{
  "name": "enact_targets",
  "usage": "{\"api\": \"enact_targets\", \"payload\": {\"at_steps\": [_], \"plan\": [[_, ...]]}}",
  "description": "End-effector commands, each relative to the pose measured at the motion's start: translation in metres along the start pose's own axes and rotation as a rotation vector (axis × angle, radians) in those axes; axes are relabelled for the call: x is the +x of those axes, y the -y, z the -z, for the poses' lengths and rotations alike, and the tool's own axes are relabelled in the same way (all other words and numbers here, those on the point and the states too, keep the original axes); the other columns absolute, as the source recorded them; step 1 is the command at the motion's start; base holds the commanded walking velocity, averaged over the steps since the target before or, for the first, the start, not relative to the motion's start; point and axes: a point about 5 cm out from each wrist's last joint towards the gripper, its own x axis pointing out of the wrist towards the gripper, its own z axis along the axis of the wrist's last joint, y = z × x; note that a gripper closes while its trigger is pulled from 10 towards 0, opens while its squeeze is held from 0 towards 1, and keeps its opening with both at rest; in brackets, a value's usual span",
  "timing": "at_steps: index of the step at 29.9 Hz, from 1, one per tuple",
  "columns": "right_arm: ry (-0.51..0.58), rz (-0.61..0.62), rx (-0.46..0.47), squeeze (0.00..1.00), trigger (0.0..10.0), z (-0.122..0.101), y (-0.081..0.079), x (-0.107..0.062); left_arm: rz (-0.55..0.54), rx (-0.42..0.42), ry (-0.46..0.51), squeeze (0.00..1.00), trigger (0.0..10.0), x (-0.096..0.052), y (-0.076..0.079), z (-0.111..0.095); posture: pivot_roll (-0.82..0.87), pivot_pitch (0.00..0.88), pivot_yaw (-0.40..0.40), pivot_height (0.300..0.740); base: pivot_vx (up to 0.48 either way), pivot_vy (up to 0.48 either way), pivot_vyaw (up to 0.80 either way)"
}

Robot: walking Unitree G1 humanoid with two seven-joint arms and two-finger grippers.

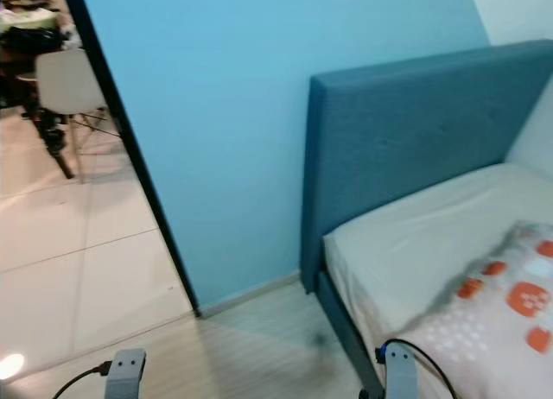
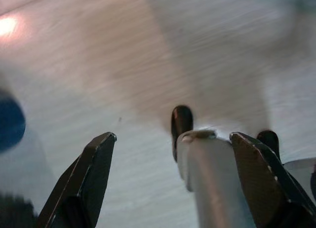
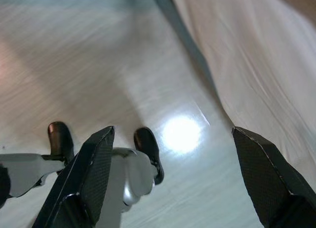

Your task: Clean up the room

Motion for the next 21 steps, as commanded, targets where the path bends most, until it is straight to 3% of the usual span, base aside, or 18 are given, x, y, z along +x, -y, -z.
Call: {"api": "enact_targets", "payload": {"at_steps": [1, 9, 21], "plan": [[-0.014, 0.004, -0.008, 0.00, 10.0, 0.003, 0.001, 0.000, -0.001, 0.008, -0.007, 0.00, 10.0, 0.000, 0.000, 0.001, 0.00, 0.016, -0.021, 0.740, 0.000, 0.000, -0.76], [-0.014, 0.004, -0.008, 0.00, 10.0, 0.003, 0.001, 0.000, -0.001, 0.008, -0.007, 0.00, 10.0, 0.000, 0.000, 0.001, 0.00, 0.016, -0.021, 0.740, 0.000, 0.000, -0.76], [-0.035, 0.033, -0.057, 0.00, 10.0, 0.009, 0.004, -0.001, -0.015, 0.053, -0.036, 0.00, 10.0, -0.002, -0.001, 0.014, 0.00, 0.027, -0.029, 0.740, 0.000, 0.000, 0.00]]}}
